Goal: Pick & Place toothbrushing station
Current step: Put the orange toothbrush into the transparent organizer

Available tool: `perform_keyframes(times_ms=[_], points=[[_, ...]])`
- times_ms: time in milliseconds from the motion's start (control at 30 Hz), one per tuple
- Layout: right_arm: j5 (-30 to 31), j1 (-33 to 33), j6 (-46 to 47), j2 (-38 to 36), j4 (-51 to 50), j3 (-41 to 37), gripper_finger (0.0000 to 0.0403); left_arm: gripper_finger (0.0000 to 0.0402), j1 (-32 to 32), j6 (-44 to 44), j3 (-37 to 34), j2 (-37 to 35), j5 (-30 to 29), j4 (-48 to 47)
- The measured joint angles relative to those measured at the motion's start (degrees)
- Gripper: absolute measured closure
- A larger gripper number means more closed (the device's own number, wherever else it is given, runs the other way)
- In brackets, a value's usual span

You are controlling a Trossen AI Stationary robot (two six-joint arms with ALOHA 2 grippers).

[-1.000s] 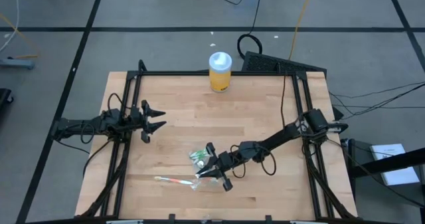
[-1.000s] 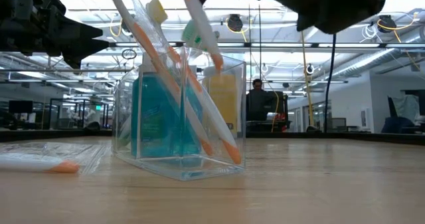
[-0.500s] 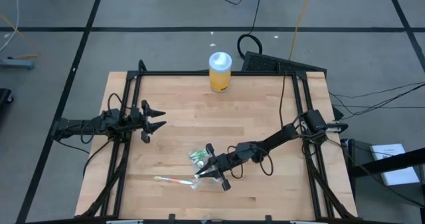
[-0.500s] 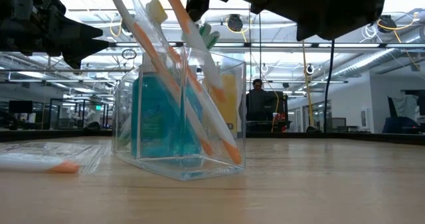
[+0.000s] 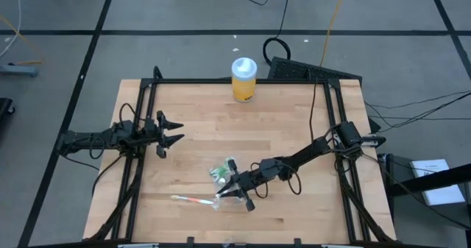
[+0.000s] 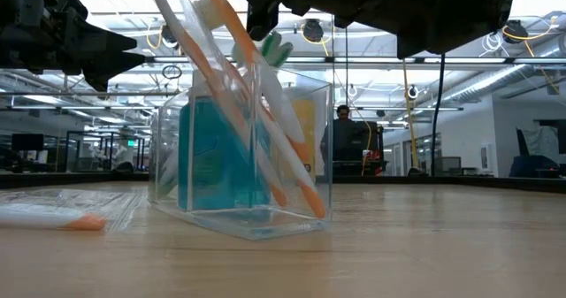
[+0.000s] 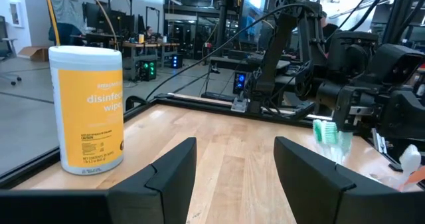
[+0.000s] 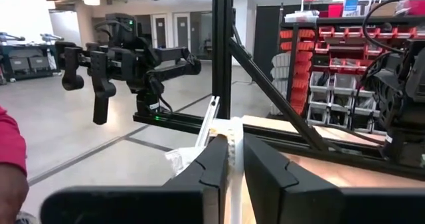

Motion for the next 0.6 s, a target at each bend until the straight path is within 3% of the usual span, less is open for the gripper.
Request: perform_keyframes(times_ms=[267, 600], points=[[0.00, 0.00, -0.72, 0.00, 0.07, 0.00, 0.0337, 0.0192, 0.00, -0.01, 0.00, 0.00, 0.00, 0.00], [3.71, 0.02, -2.18, -1.55, -6.45, -0.04, 0.0238, 0.0192, 0.00, 0.00, 0.00, 0.00, 0.00, 0.02]])
